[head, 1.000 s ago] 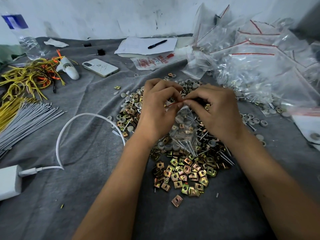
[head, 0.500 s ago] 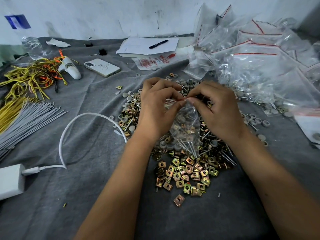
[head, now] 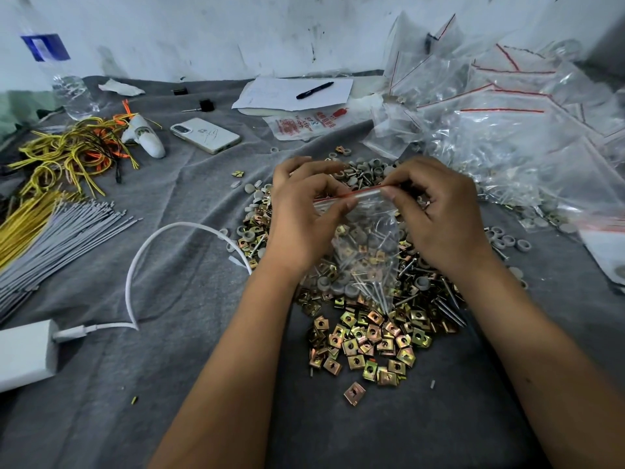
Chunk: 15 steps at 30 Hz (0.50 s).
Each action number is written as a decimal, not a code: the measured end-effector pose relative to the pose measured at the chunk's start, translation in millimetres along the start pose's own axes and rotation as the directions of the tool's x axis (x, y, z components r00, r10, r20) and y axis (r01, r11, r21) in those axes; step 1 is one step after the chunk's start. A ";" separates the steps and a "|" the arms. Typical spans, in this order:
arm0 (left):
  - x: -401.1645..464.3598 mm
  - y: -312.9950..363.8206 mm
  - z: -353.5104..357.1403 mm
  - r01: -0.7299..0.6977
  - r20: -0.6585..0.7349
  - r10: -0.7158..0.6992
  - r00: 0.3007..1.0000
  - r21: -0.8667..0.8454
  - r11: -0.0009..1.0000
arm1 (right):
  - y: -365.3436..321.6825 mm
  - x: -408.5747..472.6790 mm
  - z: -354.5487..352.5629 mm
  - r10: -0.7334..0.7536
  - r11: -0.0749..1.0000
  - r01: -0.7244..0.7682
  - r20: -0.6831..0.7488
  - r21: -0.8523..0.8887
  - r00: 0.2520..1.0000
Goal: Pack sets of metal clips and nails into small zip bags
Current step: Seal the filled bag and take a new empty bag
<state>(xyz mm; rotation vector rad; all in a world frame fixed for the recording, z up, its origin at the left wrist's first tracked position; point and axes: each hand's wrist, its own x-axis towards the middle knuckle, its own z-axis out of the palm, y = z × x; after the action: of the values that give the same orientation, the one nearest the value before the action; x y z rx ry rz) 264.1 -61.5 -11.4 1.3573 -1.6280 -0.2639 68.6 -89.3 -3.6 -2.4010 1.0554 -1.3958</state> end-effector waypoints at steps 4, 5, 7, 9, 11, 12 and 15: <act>0.5 -0.1 0.5 -0.019 -0.002 0.019 1.000 -0.029 0.999 | -0.2 -0.2 0.0 0.022 1.000 -0.022 0.002 0.004 1.000; 0.7 0.0 0.8 -0.024 -0.006 0.024 1.000 -0.031 0.999 | -0.7 -0.3 0.3 0.025 1.000 -0.025 -0.002 0.007 1.000; 0.7 0.2 1.7 -0.012 -0.008 0.012 1.000 -0.021 1.000 | -1.0 -0.5 0.3 0.036 0.999 -0.035 -0.015 0.014 0.999; 0.7 -0.5 2.1 0.024 -0.008 -0.024 1.000 -0.025 0.999 | -0.3 -0.6 -0.6 0.062 0.998 -0.061 -0.035 0.024 0.997; 1.5 -2.2 1.7 0.048 -0.007 -0.048 0.999 -0.037 0.998 | 0.9 -0.3 -2.4 0.084 0.996 -0.083 -0.041 0.027 0.996; 2.1 -3.2 1.3 0.045 -0.008 -0.045 0.999 -0.034 0.998 | 1.2 -0.4 -2.6 0.087 0.996 -0.086 -0.040 0.027 0.995; 2.6 -3.9 1.3 0.003 -0.029 -0.003 1.000 -0.007 1.000 | 0.8 -1.1 -1.0 0.089 0.996 -0.087 -0.038 0.032 0.995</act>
<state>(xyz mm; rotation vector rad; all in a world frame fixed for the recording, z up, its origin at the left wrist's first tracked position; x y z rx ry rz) 265.9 -65.7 -13.3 1.3522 -1.5998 -0.2508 67.1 -89.0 -4.2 -2.2858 1.1265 -1.4240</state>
